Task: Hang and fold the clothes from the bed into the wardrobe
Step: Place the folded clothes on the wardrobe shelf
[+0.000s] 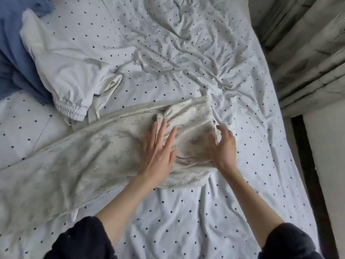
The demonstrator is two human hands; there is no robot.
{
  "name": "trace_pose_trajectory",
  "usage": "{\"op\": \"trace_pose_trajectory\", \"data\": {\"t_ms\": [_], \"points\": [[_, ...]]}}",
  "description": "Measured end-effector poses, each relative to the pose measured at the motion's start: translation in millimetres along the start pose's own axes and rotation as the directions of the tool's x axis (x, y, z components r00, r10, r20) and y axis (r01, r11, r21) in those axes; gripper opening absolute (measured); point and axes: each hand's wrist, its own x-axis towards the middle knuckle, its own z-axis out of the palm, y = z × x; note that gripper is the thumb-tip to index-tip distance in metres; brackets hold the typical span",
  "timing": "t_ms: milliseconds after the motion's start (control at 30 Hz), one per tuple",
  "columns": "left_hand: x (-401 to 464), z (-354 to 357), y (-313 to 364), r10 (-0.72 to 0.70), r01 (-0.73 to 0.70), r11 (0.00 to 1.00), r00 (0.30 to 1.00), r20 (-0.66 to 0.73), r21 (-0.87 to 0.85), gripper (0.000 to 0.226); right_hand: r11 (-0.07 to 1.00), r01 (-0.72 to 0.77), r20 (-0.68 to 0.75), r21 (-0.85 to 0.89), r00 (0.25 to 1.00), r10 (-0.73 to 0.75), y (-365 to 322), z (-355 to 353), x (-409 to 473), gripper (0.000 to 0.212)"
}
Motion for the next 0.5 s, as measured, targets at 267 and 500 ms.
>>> {"op": "trace_pose_trajectory", "data": {"t_ms": [267,500], "points": [[0,19,-6,-0.118,-0.034,0.947,0.889,0.443,0.319,0.059,0.816,-0.522,0.532,0.249,0.778,0.335,-13,-19,42,0.018],[-27,-10,-20,-0.167,0.318,0.788,0.935,0.314,-0.527,0.054,0.981,-0.108,0.262,0.161,0.963,0.063,-72,-32,6,0.021]]}}
